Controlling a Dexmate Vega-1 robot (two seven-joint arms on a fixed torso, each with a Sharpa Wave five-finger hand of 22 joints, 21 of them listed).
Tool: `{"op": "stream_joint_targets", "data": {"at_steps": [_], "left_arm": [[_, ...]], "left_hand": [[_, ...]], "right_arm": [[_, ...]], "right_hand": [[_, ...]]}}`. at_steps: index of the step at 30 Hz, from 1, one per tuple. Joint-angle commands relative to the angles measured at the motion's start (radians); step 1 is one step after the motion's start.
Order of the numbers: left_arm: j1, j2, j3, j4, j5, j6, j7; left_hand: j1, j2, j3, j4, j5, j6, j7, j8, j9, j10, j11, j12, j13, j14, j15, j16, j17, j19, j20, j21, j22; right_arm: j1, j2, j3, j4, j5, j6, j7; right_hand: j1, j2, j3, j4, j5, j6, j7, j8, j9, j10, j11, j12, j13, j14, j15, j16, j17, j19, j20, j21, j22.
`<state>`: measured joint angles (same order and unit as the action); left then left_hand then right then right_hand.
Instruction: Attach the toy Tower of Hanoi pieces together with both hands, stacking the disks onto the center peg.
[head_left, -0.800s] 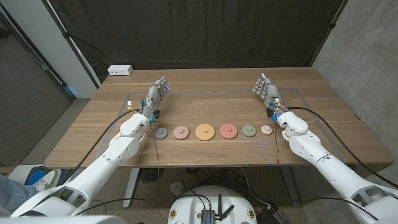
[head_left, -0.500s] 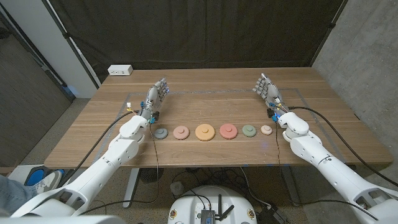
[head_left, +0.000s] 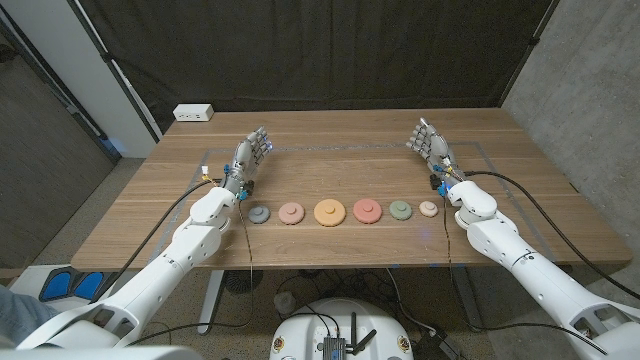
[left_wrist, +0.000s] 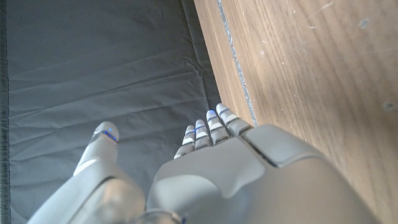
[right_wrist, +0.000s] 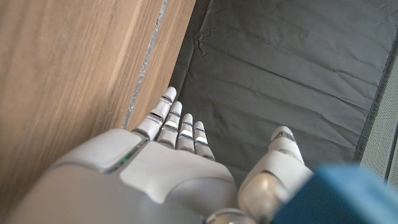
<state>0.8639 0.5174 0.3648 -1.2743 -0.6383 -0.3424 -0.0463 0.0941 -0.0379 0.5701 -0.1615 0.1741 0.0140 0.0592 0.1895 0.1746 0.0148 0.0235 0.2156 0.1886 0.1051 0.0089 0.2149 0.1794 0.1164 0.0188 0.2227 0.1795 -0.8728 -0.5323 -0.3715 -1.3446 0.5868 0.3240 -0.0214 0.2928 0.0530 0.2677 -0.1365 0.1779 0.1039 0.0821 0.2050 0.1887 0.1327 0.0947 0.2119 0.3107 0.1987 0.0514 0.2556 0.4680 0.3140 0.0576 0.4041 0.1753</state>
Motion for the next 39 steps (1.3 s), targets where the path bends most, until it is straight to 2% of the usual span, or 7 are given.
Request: {"op": "stream_joint_targets", "data": {"at_steps": [1, 3, 6, 9, 21, 33, 39], "left_arm": [[-0.001, -0.002, 0.001, 0.007, 0.011, -0.009, 0.012], [-0.002, -0.003, 0.001, 0.008, 0.01, -0.011, 0.01], [-0.005, -0.004, 0.002, 0.013, 0.014, -0.014, 0.009], [-0.004, -0.007, -0.001, 0.012, 0.011, -0.015, 0.014], [-0.003, -0.015, 0.001, 0.017, 0.023, -0.031, 0.029], [0.004, -0.018, -0.002, 0.012, 0.026, -0.037, 0.042], [0.005, -0.02, -0.002, 0.013, 0.024, -0.036, 0.042]], "left_hand": [[0.01, -0.002, 0.002, 0.0, 0.004, 0.009, -0.002, 0.003, 0.001, 0.019, 0.002, 0.009, 0.005, 0.039, -0.002, 0.012, 0.004, 0.036, 0.008, 0.016, 0.004], [0.009, -0.003, 0.001, 0.0, 0.004, 0.012, -0.005, 0.002, 0.001, 0.032, 0.002, 0.012, 0.005, 0.08, -0.001, 0.021, 0.005, 0.062, 0.014, 0.023, 0.006], [0.009, -0.004, 0.001, 0.001, 0.004, 0.02, -0.006, 0.003, 0.002, 0.047, 0.006, 0.015, 0.005, 0.122, -0.007, 0.031, 0.007, 0.081, 0.011, 0.029, 0.008], [0.008, -0.005, 0.0, 0.001, 0.004, 0.029, -0.007, 0.004, 0.002, 0.057, 0.002, 0.016, 0.006, 0.15, -0.008, 0.036, 0.008, 0.107, 0.01, 0.038, 0.009], [-0.002, -0.006, 0.001, 0.006, 0.004, 0.087, -0.001, 0.009, 0.002, 0.136, 0.003, 0.03, 0.006, 0.331, -0.033, 0.067, 0.014, 0.261, 0.005, 0.095, 0.022], [-0.016, 0.001, -0.001, 0.011, 0.004, 0.113, 0.011, 0.008, 0.002, 0.173, 0.015, 0.033, 0.006, 0.458, -0.059, 0.102, 0.033, 0.376, -0.009, 0.153, 0.042], [-0.017, 0.023, -0.008, 0.012, 0.004, 0.121, 0.013, 0.006, 0.002, 0.175, 0.011, 0.026, 0.007, 0.538, -0.076, 0.15, 0.07, 0.416, -0.014, 0.19, 0.069]], "right_arm": [[0.01, 0.011, -0.004, 0.021, -0.011, 0.014, -0.008], [0.011, 0.015, -0.002, 0.027, -0.015, 0.022, -0.014], [0.011, 0.012, -0.001, 0.025, -0.017, 0.023, -0.017], [0.007, 0.008, 0.003, 0.015, -0.017, 0.019, -0.023], [-0.001, 0.005, 0.001, 0.001, -0.05, 0.022, -0.064], [-0.002, 0.012, -0.003, 0.002, -0.084, 0.021, -0.108], [-0.002, 0.014, -0.005, 0.0, -0.101, 0.02, -0.131]], "right_hand": [[-0.004, 0.004, 0.006, -0.004, 0.004, 0.009, -0.012, 0.003, 0.005, 0.029, -0.001, 0.012, -0.005, 0.059, 0.0, 0.025, 0.0, 0.061, 0.004, 0.017, 0.005], [-0.004, 0.005, 0.006, -0.005, 0.004, 0.016, -0.017, 0.005, 0.005, 0.045, 0.0, 0.017, -0.007, 0.098, -0.005, 0.041, 0.002, 0.1, 0.004, 0.027, 0.005], [-0.004, 0.004, 0.005, -0.007, 0.004, 0.035, -0.026, 0.007, 0.007, 0.095, 0.005, 0.031, -0.008, 0.225, -0.013, 0.092, 0.008, 0.187, 0.007, 0.048, 0.008], [-0.003, 0.003, 0.004, -0.009, 0.004, 0.046, -0.03, 0.01, 0.008, 0.116, 0.002, 0.037, -0.007, 0.268, -0.02, 0.11, 0.012, 0.229, -0.001, 0.06, 0.008], [-0.004, 0.006, 0.002, -0.007, 0.005, 0.067, -0.041, 0.014, 0.011, 0.121, -0.01, 0.04, 0.001, 0.378, -0.034, 0.163, 0.039, 0.312, -0.008, 0.086, 0.013], [-0.005, 0.006, -0.006, -0.008, 0.004, 0.104, -0.04, 0.019, 0.014, 0.154, -0.016, 0.061, 0.021, 0.568, -0.108, 0.288, 0.147, 0.505, -0.059, 0.173, 0.031], [-0.007, 0.003, -0.012, -0.008, 0.004, 0.118, -0.04, 0.02, 0.015, 0.165, -0.018, 0.063, 0.03, 0.642, -0.153, 0.365, 0.223, 0.573, -0.092, 0.234, 0.071]]}}
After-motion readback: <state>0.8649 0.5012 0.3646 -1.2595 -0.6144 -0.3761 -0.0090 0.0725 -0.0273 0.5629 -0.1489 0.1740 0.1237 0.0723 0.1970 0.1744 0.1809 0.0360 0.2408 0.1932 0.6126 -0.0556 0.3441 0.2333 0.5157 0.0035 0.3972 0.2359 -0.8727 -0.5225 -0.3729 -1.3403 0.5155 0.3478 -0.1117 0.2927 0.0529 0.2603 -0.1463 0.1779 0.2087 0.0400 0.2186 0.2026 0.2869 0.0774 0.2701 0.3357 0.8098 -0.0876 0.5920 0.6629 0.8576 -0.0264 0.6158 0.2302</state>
